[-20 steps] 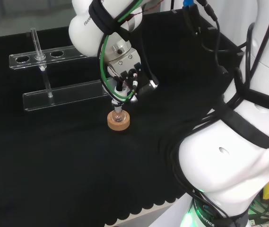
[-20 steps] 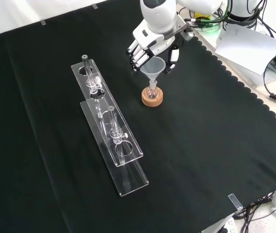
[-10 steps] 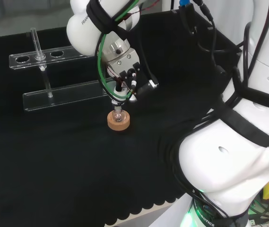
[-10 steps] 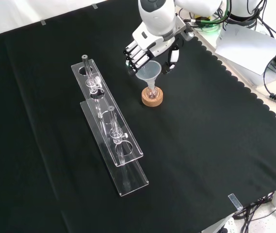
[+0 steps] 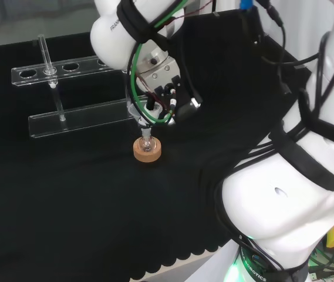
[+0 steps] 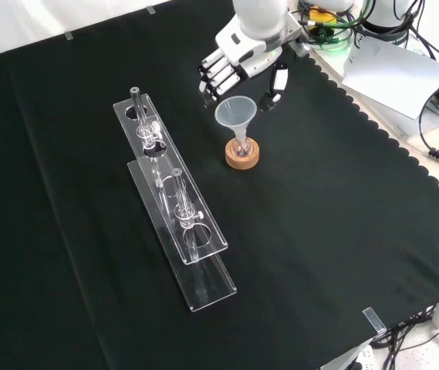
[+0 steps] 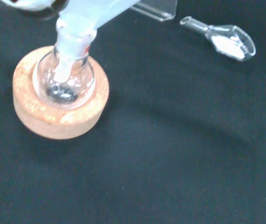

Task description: Place the funnel on the round-bottom flask.

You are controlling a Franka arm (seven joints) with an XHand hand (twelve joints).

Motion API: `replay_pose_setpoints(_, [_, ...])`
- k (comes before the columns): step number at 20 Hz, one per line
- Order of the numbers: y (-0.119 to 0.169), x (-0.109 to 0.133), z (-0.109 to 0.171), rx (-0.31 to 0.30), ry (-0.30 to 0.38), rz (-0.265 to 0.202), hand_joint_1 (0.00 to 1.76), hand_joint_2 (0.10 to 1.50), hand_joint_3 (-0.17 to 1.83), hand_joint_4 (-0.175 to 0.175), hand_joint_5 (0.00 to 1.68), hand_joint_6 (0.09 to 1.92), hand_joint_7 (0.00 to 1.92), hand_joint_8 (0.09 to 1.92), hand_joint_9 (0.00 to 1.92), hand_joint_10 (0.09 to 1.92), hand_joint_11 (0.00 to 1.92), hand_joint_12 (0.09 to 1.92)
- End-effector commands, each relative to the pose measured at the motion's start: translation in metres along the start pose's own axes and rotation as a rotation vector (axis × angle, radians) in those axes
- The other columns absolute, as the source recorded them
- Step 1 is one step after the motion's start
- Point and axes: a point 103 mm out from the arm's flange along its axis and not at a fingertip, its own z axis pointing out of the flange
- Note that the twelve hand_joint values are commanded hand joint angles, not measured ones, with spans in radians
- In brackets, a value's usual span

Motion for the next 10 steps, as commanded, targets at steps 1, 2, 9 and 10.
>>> replay_pose_setpoints(1, [-0.016, -0.036, -0.012, -0.107, 0.043, 0.026, 0.71, 0.62, 0.49, -0.083, 0.32, 0.09, 0.02, 0.66, 0.21, 0.78, 0.01, 1.42])
replay_pose_setpoints(2, [-0.017, -0.042, -0.014, -0.111, 0.044, 0.029, 0.71, 0.63, 0.49, -0.084, 0.33, 0.09, 0.04, 0.67, 0.23, 0.77, 0.02, 1.42])
replay_pose_setpoints(9, [-0.024, -0.07, -0.018, -0.104, 0.059, 0.047, 0.72, 0.64, 0.48, -0.084, 0.36, 0.09, 0.08, 0.7, 0.32, 0.74, 0.1, 1.41])
replay_pose_setpoints(10, [-0.024, -0.074, -0.018, -0.099, 0.057, 0.053, 0.72, 0.64, 0.48, -0.084, 0.36, 0.09, 0.08, 0.7, 0.33, 0.73, 0.11, 1.41])
